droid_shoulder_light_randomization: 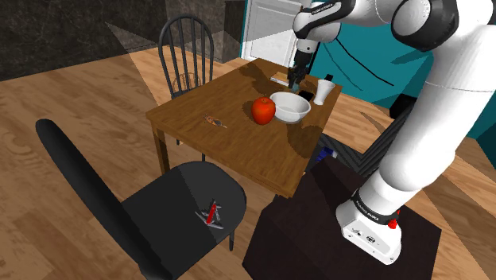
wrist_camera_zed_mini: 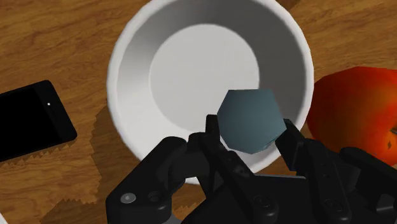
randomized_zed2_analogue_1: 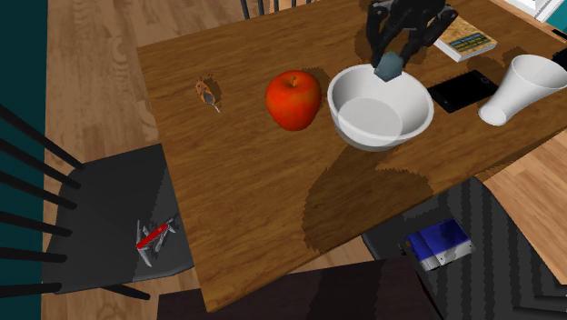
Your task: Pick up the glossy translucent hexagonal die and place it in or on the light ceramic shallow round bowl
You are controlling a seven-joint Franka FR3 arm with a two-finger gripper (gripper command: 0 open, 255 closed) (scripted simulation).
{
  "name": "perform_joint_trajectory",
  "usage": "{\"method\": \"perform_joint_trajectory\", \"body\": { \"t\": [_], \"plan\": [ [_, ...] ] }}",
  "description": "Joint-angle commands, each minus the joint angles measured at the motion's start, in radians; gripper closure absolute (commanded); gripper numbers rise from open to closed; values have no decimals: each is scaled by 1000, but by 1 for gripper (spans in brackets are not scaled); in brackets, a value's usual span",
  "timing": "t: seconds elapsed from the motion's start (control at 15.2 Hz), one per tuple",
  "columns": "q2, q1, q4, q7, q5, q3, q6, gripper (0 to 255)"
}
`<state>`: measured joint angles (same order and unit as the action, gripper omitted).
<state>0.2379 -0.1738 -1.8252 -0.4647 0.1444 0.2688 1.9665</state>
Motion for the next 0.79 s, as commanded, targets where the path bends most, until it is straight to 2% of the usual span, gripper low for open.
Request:
{"method": "perform_joint_trajectory", "body": {
  "t": [0.0,0.73],
  "plan": [
    [53,-16,58,-23,13,4,-9,255],
    [114,-21,-10,-45,39,-6,117,255]
  ]
}}
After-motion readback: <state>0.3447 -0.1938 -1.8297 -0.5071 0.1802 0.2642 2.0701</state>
